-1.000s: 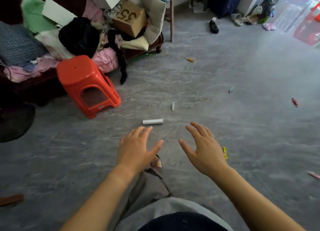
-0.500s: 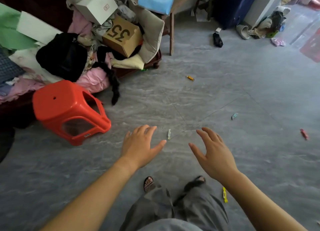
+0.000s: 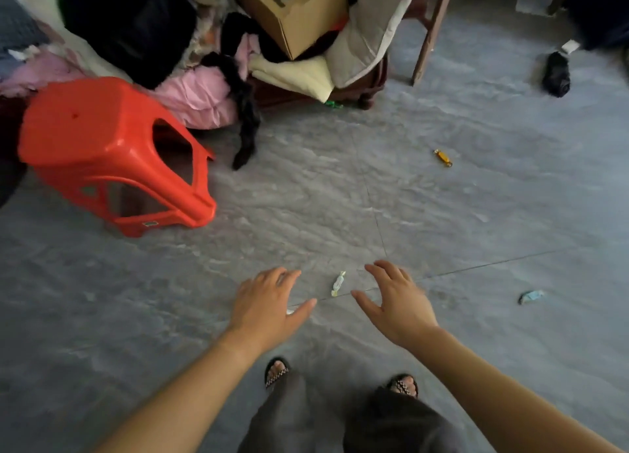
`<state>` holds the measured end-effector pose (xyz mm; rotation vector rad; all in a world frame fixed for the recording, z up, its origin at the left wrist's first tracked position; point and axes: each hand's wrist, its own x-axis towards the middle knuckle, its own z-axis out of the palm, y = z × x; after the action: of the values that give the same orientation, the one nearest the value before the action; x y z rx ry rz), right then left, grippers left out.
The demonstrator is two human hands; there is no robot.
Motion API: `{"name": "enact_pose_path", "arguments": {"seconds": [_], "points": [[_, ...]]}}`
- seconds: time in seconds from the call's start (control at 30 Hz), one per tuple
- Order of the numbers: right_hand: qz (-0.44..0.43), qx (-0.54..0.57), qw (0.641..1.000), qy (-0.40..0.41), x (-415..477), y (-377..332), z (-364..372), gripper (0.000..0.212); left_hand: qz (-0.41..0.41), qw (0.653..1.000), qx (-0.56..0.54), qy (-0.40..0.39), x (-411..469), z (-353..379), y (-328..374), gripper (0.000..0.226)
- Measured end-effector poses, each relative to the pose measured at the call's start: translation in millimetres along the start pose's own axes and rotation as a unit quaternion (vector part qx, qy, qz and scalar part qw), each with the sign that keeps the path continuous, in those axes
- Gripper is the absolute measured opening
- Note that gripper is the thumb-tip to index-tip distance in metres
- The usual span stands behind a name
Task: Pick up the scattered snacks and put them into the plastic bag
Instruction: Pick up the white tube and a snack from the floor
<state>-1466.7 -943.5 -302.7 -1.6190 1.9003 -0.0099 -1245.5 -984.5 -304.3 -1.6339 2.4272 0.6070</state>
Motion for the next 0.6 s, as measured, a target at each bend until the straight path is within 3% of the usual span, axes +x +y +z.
{"name": "enact_pose_path", "arguments": {"seconds": [0.2, 0.37, 0.43, 0.6], "points": [[0.047, 0.019, 0.999, -0.014, 133.8, 102.6, 185.6, 0.061, 0.011, 0.998, 0.033, -0.057, 131.5, 214.9, -49.0, 0.087], [0.068, 0.025, 0.997, -0.023, 224.1, 175.5, 325.6, 0.058, 0.021, 0.992, 0.054, -0.108, 211.0, 375.3, -104.0, 0.077], [0.079, 0.038, 0.996, -0.022, 250.6, 191.9, 366.6, 0.057, 0.025, 0.992, 0.052, -0.114, 231.3, 421.6, -122.0, 0.068], [0.068, 0.068, 0.995, 0.023, 296.3, 195.7, 425.2, 0.056, 0.0, 0.995, 0.044, -0.094, 250.1, 486.7, -148.6, 0.069]]}}
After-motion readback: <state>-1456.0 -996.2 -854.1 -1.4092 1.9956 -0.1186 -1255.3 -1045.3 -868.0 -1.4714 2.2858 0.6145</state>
